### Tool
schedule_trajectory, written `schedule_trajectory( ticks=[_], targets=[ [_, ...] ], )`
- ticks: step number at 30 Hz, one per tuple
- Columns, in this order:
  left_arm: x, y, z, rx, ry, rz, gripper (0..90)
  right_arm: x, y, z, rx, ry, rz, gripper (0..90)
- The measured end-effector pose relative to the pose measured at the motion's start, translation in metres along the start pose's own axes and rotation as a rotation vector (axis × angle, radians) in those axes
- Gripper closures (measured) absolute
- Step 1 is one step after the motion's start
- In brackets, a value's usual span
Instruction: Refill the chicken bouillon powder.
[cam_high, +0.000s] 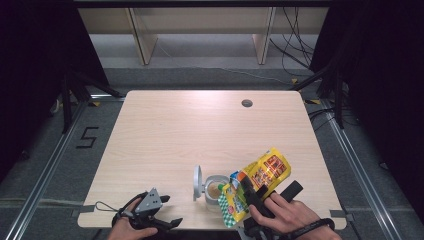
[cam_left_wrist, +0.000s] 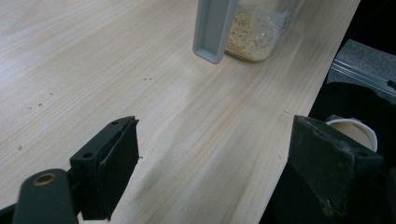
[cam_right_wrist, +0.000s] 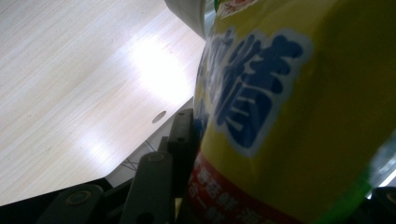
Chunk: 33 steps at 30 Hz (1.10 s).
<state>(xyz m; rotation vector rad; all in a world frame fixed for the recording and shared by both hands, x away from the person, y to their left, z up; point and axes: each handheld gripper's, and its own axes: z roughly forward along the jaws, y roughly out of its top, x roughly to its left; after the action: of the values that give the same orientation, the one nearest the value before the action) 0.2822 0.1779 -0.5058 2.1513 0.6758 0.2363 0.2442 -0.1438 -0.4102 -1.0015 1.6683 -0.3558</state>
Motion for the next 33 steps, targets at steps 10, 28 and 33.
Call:
schedule_trajectory(
  ticks=[10,28,33],
  targets=[
    [-0.0011,-0.0012,0.0025,-0.010,0.023,-0.040,15.7,0.0019,0.0001,-0.0026,0.002,0.004,0.004,67.6],
    [-0.0010,-0.0012,0.0014,-0.022,0.006,-0.070,15.7,0.0000,-0.0040,-0.0063,0.011,0.012,-0.006,68.1],
    [-0.0016,-0.0012,0.0018,-0.023,0.009,-0.076,15.7,-0.0007,-0.0048,-0.0062,0.005,0.007,-0.013,68.2]
  ],
)
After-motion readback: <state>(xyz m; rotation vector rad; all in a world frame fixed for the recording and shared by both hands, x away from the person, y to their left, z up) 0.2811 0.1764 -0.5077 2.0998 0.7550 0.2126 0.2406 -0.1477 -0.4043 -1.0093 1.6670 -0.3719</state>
